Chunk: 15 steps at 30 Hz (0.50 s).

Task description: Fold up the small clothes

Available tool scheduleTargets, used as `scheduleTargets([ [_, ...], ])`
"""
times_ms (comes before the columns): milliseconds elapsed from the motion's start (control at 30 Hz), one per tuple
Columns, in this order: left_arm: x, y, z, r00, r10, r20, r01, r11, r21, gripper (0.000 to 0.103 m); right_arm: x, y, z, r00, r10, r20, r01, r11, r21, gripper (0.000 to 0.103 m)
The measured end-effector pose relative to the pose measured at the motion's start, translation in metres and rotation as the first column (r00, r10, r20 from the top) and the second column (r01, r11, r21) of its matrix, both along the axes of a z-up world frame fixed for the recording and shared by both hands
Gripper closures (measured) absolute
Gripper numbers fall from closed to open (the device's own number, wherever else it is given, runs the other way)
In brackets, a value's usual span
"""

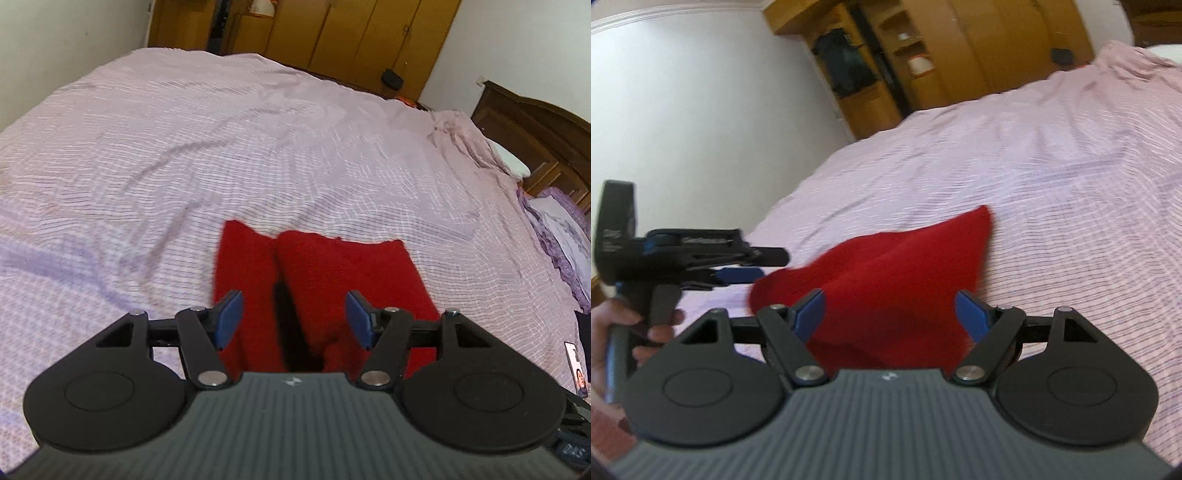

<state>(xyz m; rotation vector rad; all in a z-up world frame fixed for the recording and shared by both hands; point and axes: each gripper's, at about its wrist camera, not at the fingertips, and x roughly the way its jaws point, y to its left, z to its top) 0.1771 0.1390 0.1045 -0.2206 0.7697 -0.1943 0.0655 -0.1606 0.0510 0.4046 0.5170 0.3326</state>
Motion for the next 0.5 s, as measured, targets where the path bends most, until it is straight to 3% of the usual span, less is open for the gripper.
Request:
scheduleTargets([
  [200, 0.026, -0.028, -0.02, 0.998, -0.03, -0.06, 0.031, 0.999, 0.019, 0.036, 0.027, -0.029, -0.022, 0.992, -0.09, -0.086, 0.099, 0.989, 0.11, 0.024],
  [300, 0.03, -0.035, -0.036, 0.995, -0.049, -0.084, 0.05, 0.999, 0.003, 0.037, 0.044, -0.038, -0.038, 0.986, -0.081, -0.143, 0.106, 0.979, 0.172, 0.023],
  [333, 0.028, -0.037, -0.04, 0.996, -0.061, -0.069, 0.061, 0.998, 0.002, 0.042, 0.048, -0.038, -0.043, 0.985, -0.065, -0.157, 0.095, 0.978, 0.185, 0.022],
  [367, 0.027, -0.037, -0.042, 0.996, -0.076, -0.054, 0.076, 0.997, 0.002, 0.063, 0.053, -0.038, -0.049, 0.984, -0.051, -0.171, 0.085, 0.977, 0.198, 0.023],
  [400, 0.025, -0.037, -0.043, 0.995, -0.088, -0.045, 0.088, 0.996, 0.003, 0.07, 0.055, -0.035, -0.053, 0.984, -0.037, -0.174, 0.075, 0.974, 0.216, 0.023],
  [500, 0.016, -0.03, -0.039, 0.997, -0.08, 0.0, 0.08, 0.997, 0.01, 0.076, 0.058, -0.029, -0.058, 0.988, 0.025, -0.154, 0.019, 0.96, 0.278, 0.04],
])
